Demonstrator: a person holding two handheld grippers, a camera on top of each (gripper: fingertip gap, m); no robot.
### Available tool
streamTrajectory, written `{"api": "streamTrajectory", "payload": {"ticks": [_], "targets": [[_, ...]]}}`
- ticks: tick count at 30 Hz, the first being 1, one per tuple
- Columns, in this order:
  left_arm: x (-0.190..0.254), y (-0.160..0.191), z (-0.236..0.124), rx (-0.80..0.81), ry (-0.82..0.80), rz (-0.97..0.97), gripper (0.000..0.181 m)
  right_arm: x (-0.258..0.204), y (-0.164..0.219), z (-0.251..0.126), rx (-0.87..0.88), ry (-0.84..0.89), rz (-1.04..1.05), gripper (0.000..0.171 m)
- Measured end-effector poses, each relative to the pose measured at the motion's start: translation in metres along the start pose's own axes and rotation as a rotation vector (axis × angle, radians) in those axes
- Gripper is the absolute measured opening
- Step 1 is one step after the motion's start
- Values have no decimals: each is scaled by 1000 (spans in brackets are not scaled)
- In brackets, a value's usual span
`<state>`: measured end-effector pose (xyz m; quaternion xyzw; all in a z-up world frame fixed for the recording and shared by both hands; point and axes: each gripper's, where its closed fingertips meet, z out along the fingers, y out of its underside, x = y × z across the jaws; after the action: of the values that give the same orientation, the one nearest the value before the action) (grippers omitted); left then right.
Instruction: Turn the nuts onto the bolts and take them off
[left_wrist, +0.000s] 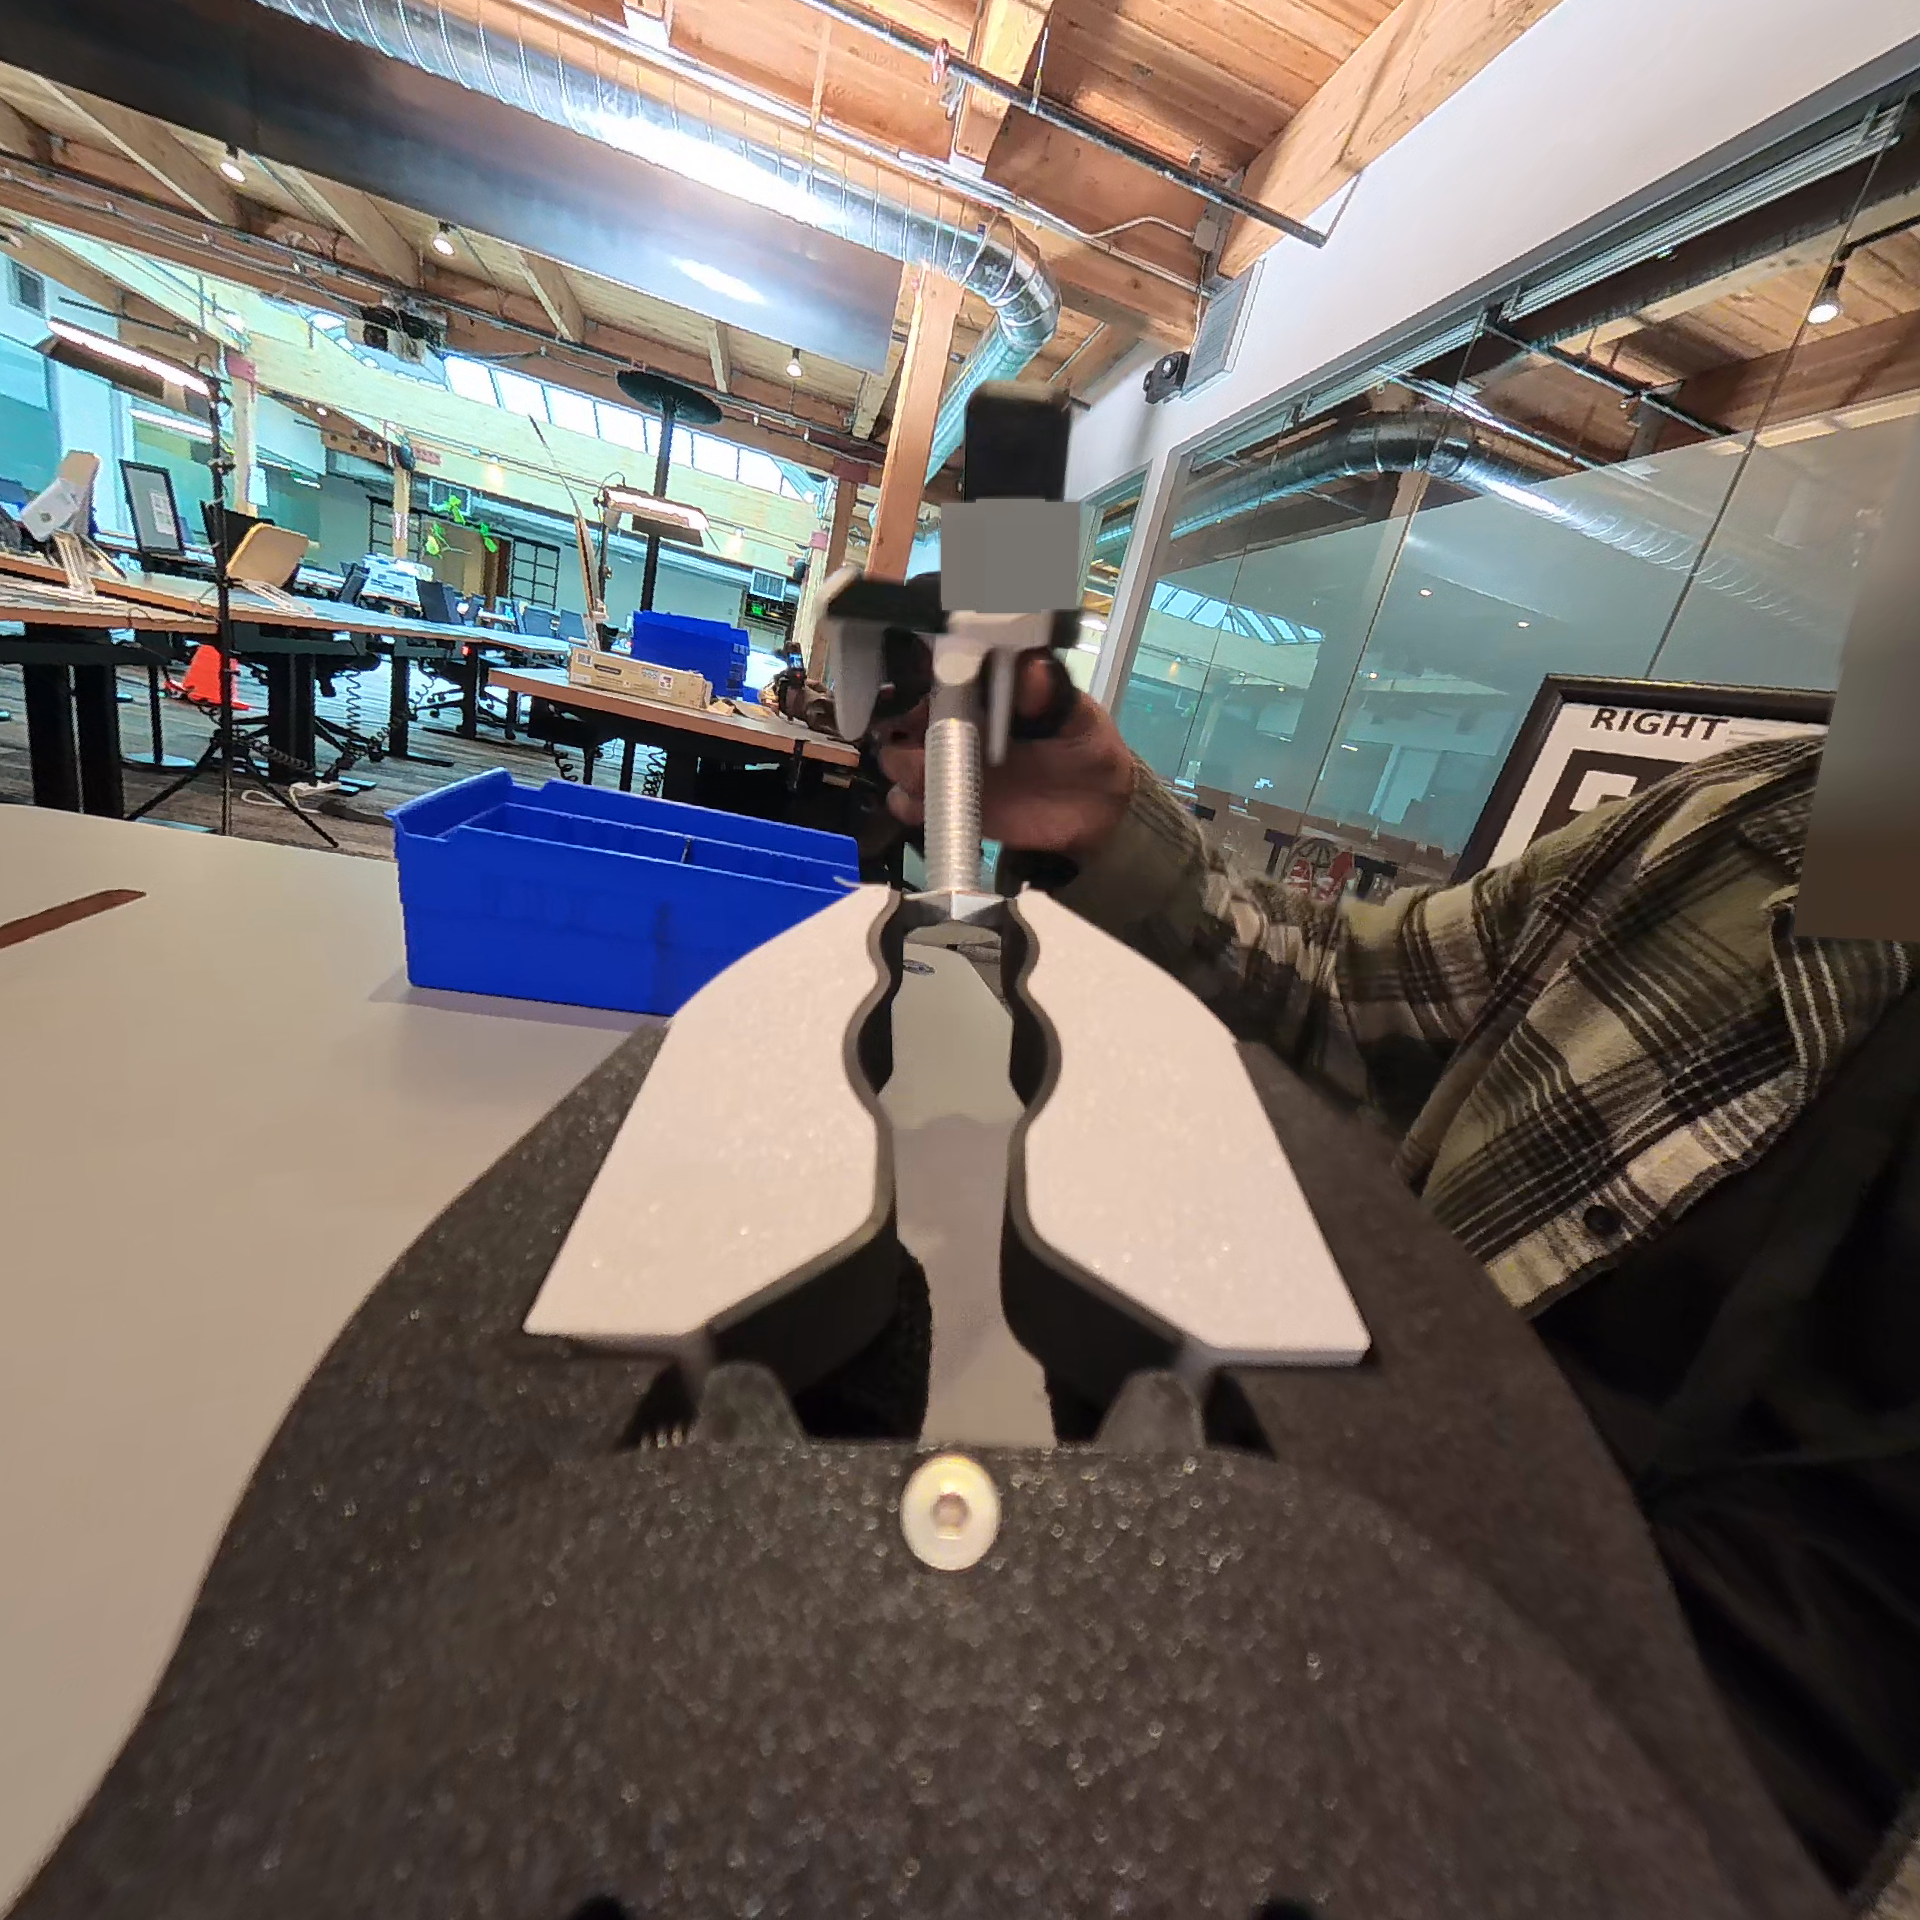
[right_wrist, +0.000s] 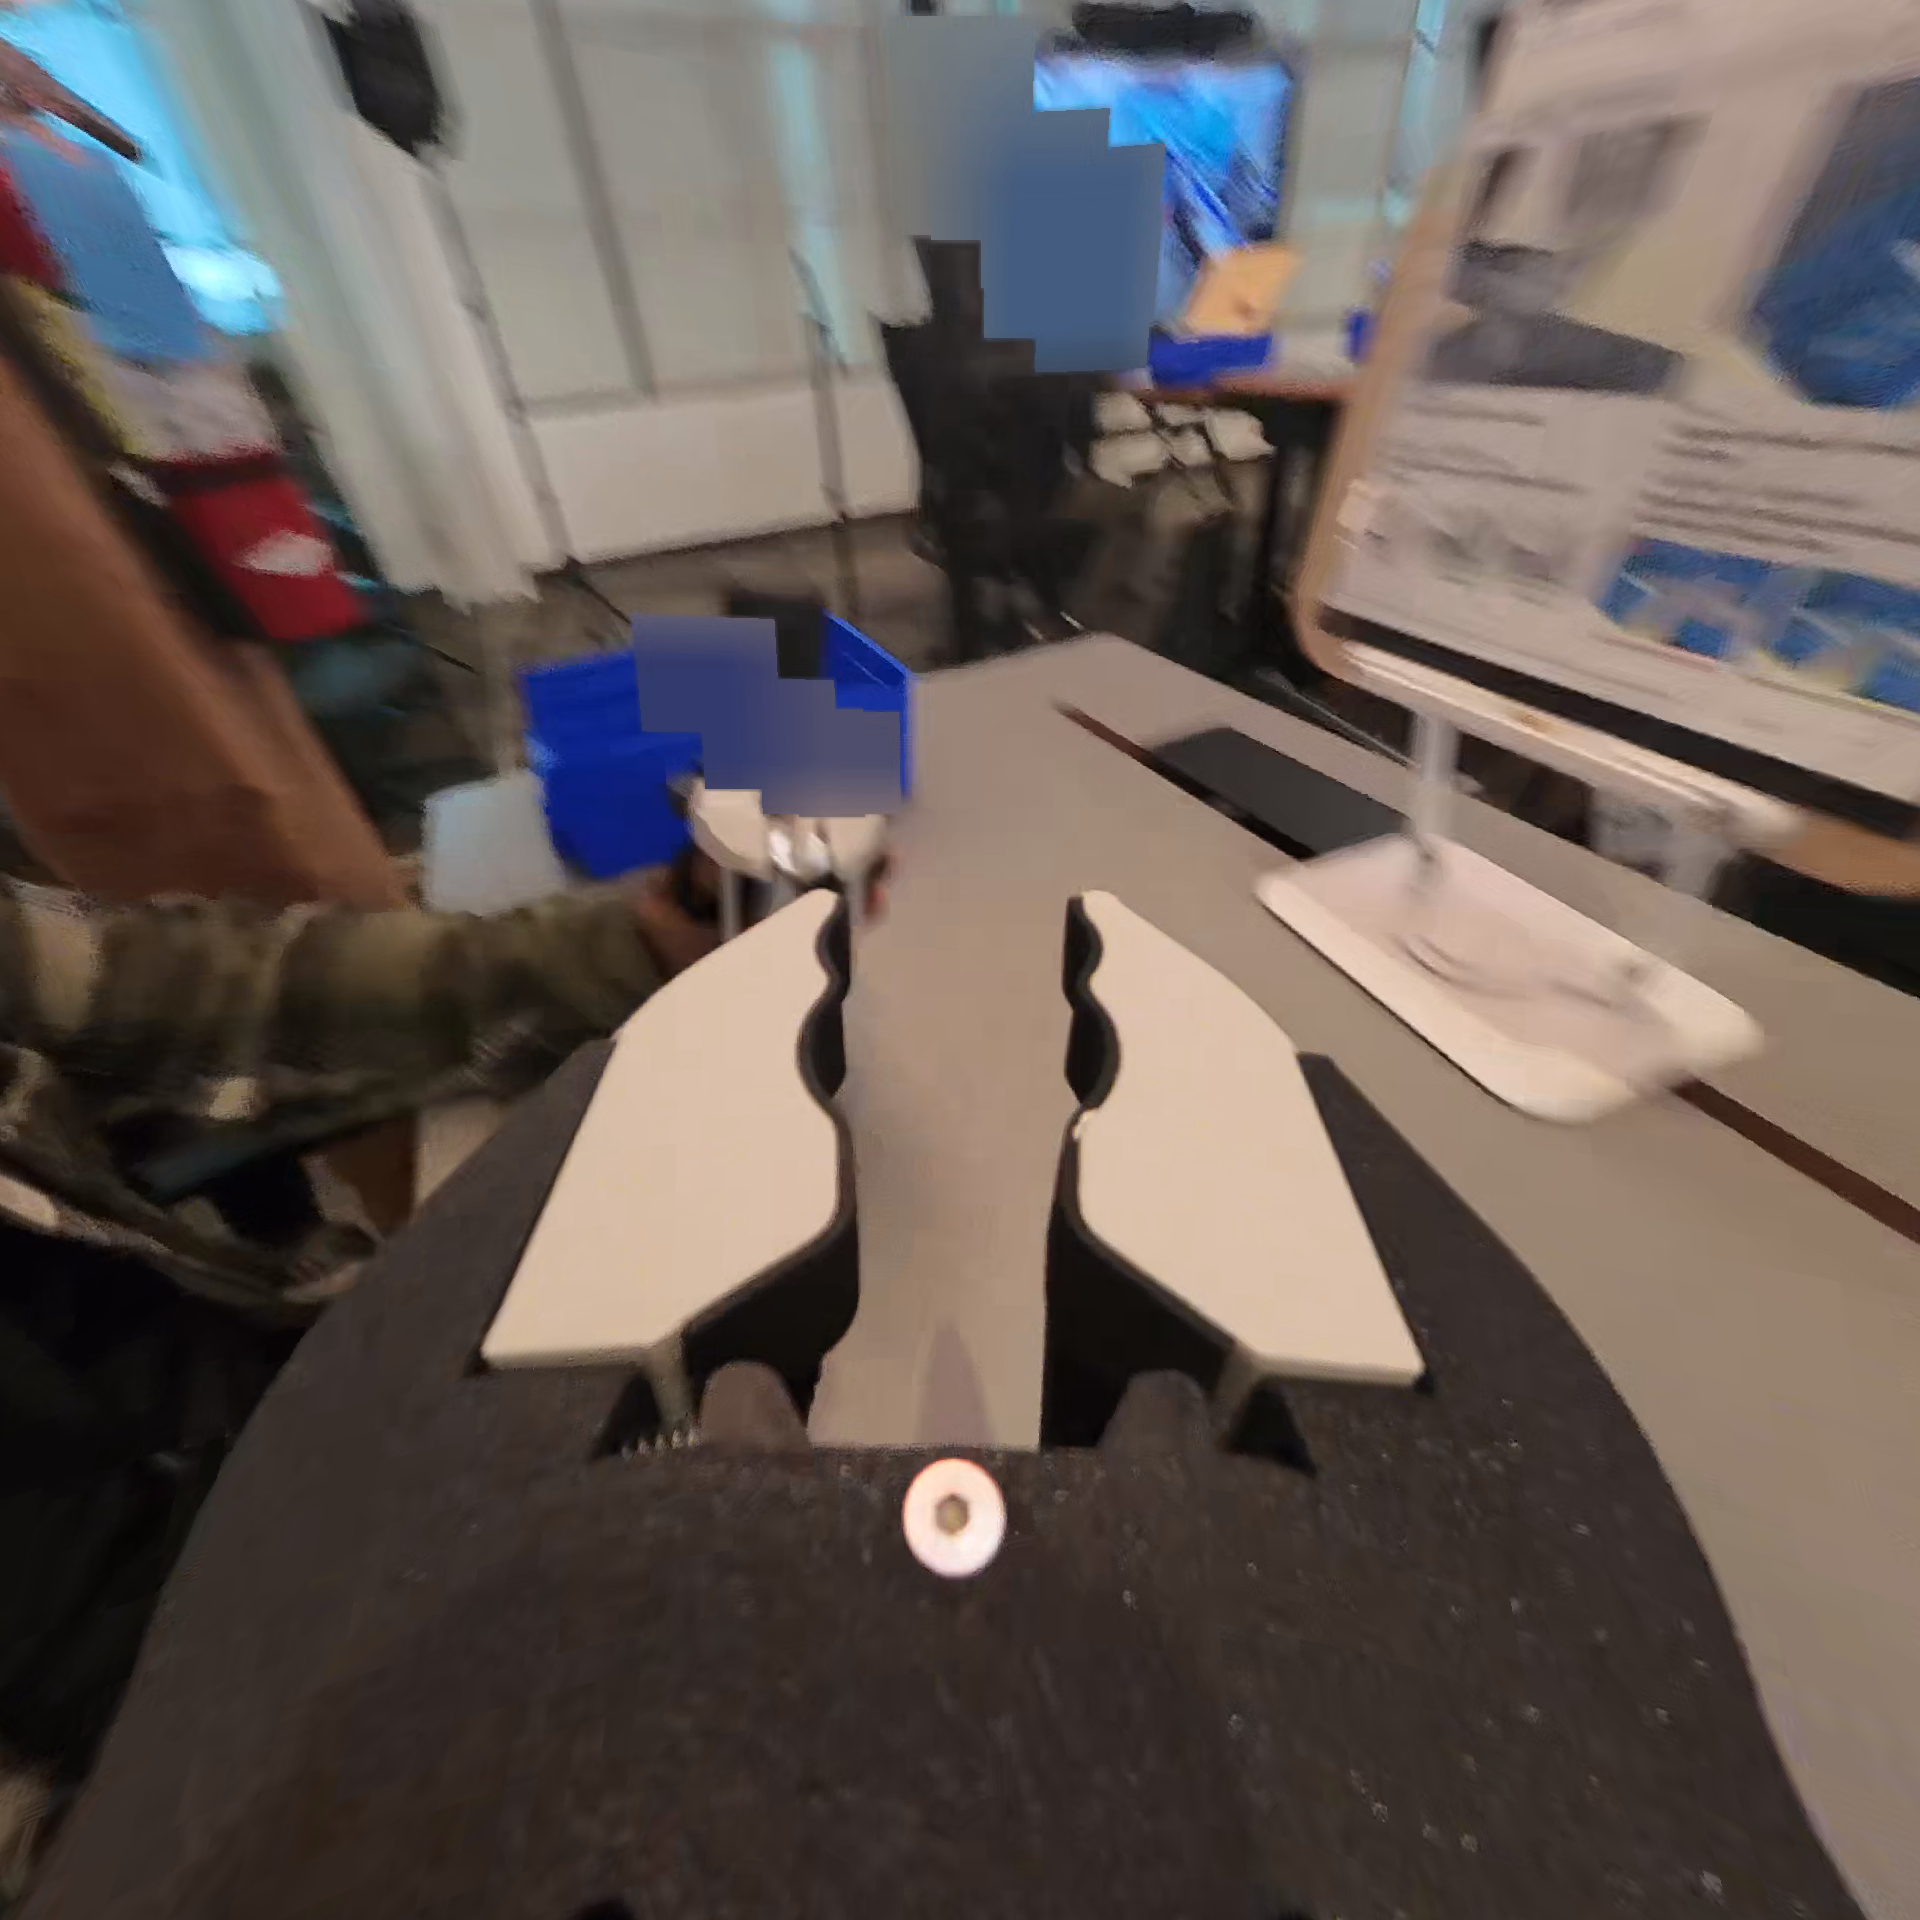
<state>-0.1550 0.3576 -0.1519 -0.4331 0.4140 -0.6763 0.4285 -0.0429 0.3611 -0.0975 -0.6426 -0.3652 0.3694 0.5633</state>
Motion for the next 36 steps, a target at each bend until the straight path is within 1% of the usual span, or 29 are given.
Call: {"api": "streamTrajectory", "payload": {"ticks": [2, 4, 8, 12, 13, 15, 20, 21, 22, 23, 25, 27, 29, 31, 32, 34, 36], "targets": [[0, 0, 0, 0, 0, 1, 17, -24, 1, 41, 42, -114, -1, 36], [1, -2, 0, 6, 1, 4, 17, -33, 9, 71, 43, -142, -29, 35], [1, -5, -4, 16, 0, 4, 17, -43, 22, 103, 36, -191, -43, 32], [0, -4, -4, 12, 2, -1, 17, -48, 24, 114, 23, -227, -37, 28], [0, -4, -3, 9, 2, 1, 17, -50, 24, 115, 17, -239, -39, 24], [1, -3, -2, -2, 1, 9, 17, -52, 25, 117, 12, -256, -39, 11], [1, -1, 1, -14, -11, 35, 17, -54, 23, 112, -9, -238, -44, 9], [1, -1, 2, -18, -16, 36, 23, -52, 19, 106, -1, -226, -48, 9], [-2, 0, 3, -19, -33, 30, 37, -48, 14, 98, 2, -205, -55, 9], [-6, 1, 4, -23, -51, 23, 45, -39, 9, 86, -9, -162, -69, 9], [-11, 5, 4, -45, -78, 25, 50, -1, 5, 52, -79, 8, -109, 9], [-12, 7, 5, -61, -85, 30, 52, 57, 5, 0, -176, 233, -144, 9], [-10, 5, 6, -47, -80, 35, 54, 128, 13, -67, -270, 486, -123, 9], [-10, 4, 6, -49, -84, 50, 57, 191, 39, -132, -403, 675, -28, 9], [-9, 5, 7, -53, -85, 57, 57, 215, 56, -158, -457, 735, 38, 9], [-10, 6, 8, -62, -85, 64, 60, 246, 94, -190, -555, 777, 191, 10], [-11, 10, 9, -74, -88, 67, 60, 262, 128, -203, -638, 776, 305, 10]]}}
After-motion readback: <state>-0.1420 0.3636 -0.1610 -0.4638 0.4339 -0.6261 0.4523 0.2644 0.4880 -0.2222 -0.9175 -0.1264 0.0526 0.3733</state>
